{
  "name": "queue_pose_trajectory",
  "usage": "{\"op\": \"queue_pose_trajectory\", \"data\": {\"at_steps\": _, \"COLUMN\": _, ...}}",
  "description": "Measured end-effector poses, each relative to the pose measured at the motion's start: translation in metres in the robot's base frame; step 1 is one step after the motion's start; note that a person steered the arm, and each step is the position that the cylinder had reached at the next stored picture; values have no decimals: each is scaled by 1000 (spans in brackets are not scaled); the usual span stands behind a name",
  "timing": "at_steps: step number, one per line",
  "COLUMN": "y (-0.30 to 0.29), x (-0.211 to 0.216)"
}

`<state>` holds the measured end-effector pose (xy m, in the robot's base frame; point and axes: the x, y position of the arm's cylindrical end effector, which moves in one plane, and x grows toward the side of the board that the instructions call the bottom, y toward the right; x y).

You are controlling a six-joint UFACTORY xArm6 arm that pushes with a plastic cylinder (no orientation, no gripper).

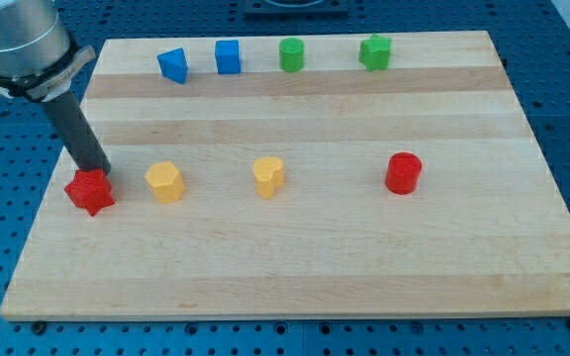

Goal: Touch the bottom of the blue triangle

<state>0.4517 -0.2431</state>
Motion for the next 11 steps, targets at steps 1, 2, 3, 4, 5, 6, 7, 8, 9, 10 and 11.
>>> {"op": "queue_pose_trajectory", "data": {"at_steps": 1, "y": 0, "x": -31}}
{"op": "queue_pose_trajectory", "data": {"at_steps": 2, "y": 10, "x": -91}}
{"op": "queue_pose_trajectory", "data": {"at_steps": 3, "y": 43, "x": -109}}
{"op": "queue_pose_trajectory", "data": {"at_steps": 4, "y": 65, "x": -113}}
{"op": "queue_pose_trajectory", "data": {"at_steps": 5, "y": 65, "x": -149}}
{"op": "queue_pose_trajectory", "data": {"at_steps": 6, "y": 67, "x": -163}}
{"op": "queue_pose_trajectory", "data": {"at_steps": 7, "y": 67, "x": -176}}
{"op": "queue_pose_trajectory", "data": {"at_steps": 8, "y": 63, "x": -171}}
{"op": "queue_pose_trajectory", "data": {"at_steps": 9, "y": 89, "x": -133}}
{"op": "queue_pose_trajectory", "data": {"at_steps": 10, "y": 147, "x": -114}}
{"op": "queue_pose_trajectory", "data": {"at_steps": 11, "y": 155, "x": -110}}
